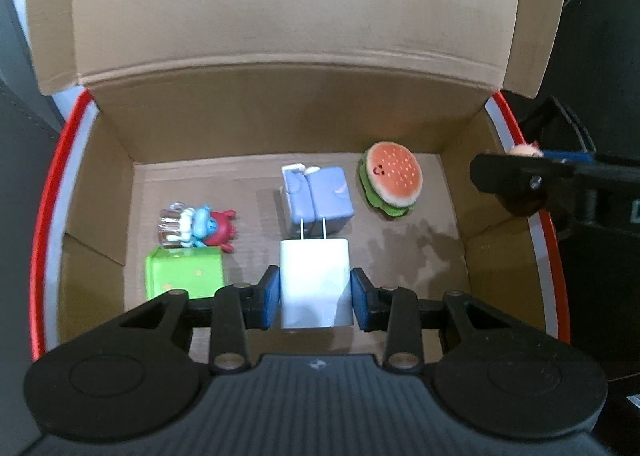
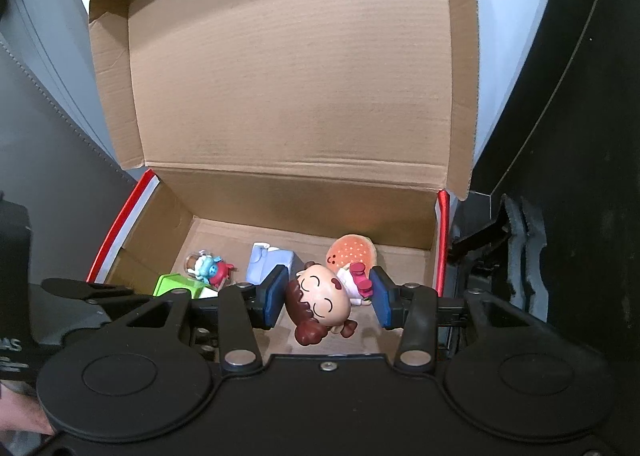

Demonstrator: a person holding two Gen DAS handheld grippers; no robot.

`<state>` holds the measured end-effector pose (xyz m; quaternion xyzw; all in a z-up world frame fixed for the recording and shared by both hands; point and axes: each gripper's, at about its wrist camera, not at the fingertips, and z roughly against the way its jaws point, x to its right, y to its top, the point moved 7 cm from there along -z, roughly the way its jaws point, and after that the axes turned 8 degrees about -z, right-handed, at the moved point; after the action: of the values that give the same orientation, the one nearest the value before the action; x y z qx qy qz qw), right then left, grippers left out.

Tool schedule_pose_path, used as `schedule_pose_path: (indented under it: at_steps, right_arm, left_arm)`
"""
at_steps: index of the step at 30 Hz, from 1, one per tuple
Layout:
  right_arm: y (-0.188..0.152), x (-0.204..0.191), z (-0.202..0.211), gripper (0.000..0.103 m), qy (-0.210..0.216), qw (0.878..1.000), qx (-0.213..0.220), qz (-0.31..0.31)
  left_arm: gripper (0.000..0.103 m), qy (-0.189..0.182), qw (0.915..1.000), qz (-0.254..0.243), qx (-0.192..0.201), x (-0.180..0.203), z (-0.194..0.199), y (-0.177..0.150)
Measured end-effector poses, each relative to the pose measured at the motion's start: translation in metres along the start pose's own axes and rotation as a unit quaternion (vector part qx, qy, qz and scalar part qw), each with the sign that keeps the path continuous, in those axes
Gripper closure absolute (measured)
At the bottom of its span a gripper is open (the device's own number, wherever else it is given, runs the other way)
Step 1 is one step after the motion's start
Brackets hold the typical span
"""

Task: Organize objects
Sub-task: 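Carry the charger with the left gripper and doll with the right gripper into the shoebox, then lower the charger and doll onto the box floor and open both grippers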

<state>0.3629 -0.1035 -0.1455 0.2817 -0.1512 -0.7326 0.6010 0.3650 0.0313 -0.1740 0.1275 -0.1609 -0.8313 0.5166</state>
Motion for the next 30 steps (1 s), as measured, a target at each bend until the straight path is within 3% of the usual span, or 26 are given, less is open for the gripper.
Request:
schedule_pose_path:
  at_steps: [8,23,30]
  right_arm:
    - [0.008,0.001,0.007,0.059,0.004,1.000,0.016,-0.009]
    - [-0.006,0.001,-0.019,0.059,-0.012,1.000,-0.019,-0.004]
    - [-0.010,-0.004,-0.031,0.059,-0.008,1.000,-0.024,-0.002]
  left_arm:
    - [0.067,0.002,0.9997,-0.008,-0.024,0.009,-0.025,0.001]
    - [0.067,0.033,0.9985,0.020,-0.039,-0.015,-0.059,0.020]
    - [0.065,0.031,0.9981,0.020,-0.050,-0.015,-0.062,0.024]
